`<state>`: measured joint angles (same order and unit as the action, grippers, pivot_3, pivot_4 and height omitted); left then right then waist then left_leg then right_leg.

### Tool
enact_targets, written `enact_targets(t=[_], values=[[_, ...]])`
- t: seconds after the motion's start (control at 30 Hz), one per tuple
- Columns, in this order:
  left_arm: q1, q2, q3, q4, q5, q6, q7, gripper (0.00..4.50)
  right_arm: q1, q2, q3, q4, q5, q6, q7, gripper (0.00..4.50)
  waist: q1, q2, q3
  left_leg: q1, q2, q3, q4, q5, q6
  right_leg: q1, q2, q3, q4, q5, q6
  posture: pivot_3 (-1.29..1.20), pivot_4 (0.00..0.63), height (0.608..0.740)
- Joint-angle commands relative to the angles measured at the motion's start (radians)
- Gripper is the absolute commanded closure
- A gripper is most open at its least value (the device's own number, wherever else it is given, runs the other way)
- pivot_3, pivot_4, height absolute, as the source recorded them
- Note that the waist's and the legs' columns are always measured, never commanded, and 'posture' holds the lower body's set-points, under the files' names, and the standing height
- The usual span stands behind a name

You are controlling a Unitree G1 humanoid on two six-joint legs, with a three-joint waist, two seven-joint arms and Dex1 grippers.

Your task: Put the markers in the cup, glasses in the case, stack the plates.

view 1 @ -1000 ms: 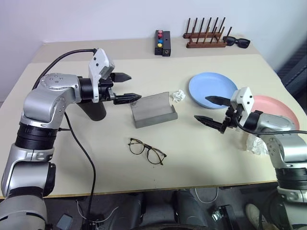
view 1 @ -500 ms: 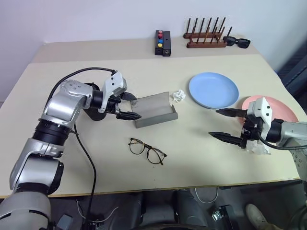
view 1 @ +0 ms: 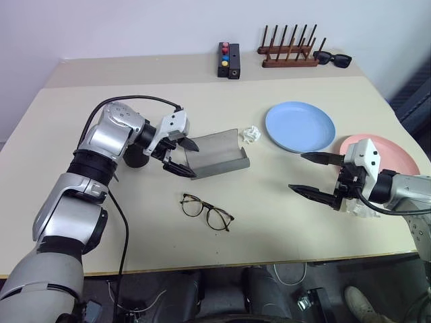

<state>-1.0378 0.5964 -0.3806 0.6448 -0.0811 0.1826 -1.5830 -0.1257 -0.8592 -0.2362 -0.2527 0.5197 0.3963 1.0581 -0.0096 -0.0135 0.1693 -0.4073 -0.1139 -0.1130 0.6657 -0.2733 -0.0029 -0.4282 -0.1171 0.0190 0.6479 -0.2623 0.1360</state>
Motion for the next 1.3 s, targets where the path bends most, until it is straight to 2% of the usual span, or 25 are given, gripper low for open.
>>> enact_targets(t=[0.03, 0.4, 0.67, 1.3], values=[[-0.008, -0.01, 0.009, -0.013, 0.016, -0.028, -0.016, 0.01, -0.008, 0.001, -0.015, -0.029, 0.008, -0.017, -0.005, 0.0, 0.001, 0.0, 0.0, 0.0, 0.0, 0.0, 0.0, 0.0, 0.0, 0.0, 0.0, 0.0, 0.0, 0.0, 0.0, 0.0, 0.15, 0.74], [0.008, 0.008, 0.068, -0.075, 0.004, 0.007, 0.016, 0.01, -0.034, 0.005, 0.004, 0.0, -0.004, -0.029, 0.001, 0.0, -0.001, 0.0, 0.0, 0.0, 0.0, 0.0, 0.0, 0.0, 0.0, 0.0, 0.0, 0.0, 0.001, 0.0, 0.0, 0.0, 0.15, 0.74], [0.059, 0.038, 0.107, -0.207, -0.026, 0.096, 0.038, 0.01, -0.067, 0.005, 0.03, 0.037, -0.009, -0.046, 0.018, 0.0, -0.001, 0.0, 0.0, 0.0, 0.0, 0.0, 0.001, 0.0, 0.0, 0.0, 0.0, 0.0, 0.001, 0.0, 0.0, 0.0, 0.15, 0.74], [0.112, 0.092, 0.166, -0.378, -0.087, 0.184, 0.078, 0.01, -0.077, 0.009, 0.038, 0.078, -0.018, -0.073, 0.037, 0.0, -0.001, 0.0, 0.0, 0.0, 0.0, 0.0, 0.001, 0.0, 0.0, 0.0, 0.0, 0.0, 0.001, 0.0, 0.0, 0.0, 0.15, 0.74]])
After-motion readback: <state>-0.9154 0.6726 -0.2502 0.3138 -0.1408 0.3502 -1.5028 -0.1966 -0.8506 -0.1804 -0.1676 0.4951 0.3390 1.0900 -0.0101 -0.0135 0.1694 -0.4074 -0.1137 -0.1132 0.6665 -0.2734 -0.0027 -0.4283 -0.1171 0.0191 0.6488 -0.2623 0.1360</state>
